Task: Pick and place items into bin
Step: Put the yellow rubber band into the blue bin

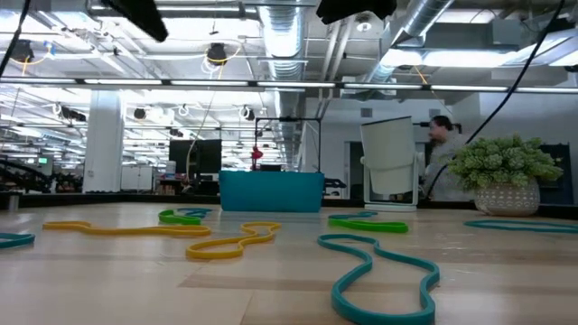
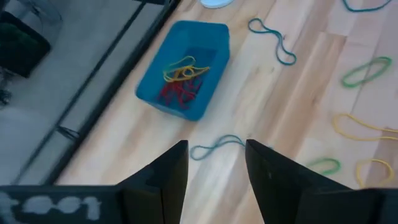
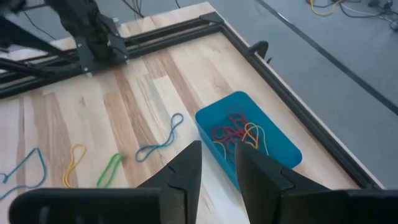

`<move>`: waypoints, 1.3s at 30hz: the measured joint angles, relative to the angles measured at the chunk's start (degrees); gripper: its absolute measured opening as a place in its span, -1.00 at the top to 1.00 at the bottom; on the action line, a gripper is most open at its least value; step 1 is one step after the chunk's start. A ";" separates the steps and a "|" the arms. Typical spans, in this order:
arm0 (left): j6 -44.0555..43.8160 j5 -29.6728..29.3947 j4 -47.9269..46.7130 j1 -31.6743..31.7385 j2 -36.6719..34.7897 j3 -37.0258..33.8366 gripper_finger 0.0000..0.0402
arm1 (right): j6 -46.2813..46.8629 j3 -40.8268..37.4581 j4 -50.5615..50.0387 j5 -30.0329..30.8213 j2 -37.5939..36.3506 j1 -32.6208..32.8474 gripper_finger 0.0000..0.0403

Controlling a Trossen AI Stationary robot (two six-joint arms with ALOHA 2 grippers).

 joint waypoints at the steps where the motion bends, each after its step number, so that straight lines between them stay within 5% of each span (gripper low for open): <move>1: -1.33 0.34 1.17 -0.65 -0.67 -1.84 0.25 | 0.01 0.00 0.34 0.00 0.01 0.00 0.54; 14: -5.25 6.07 24.11 -2.23 -0.52 -18.67 0.25 | 0.02 0.00 1.17 0.00 0.01 -0.02 0.54; 23: -6.21 6.80 29.19 -1.66 -0.57 -20.67 0.25 | 0.02 0.00 1.17 0.00 -0.01 -0.01 0.54; 30: -7.47 19.72 29.15 -1.66 -0.57 -20.67 0.25 | 0.02 0.00 1.17 0.00 0.01 0.00 0.54; 34: -6.76 22.19 29.63 -1.86 -0.55 -20.67 0.25 | 0.01 0.00 1.17 0.00 0.01 -0.01 0.54; 39: 1.85 23.36 42.47 -2.96 3.31 -23.74 0.25 | 0.00 0.00 1.17 0.00 0.01 0.00 0.54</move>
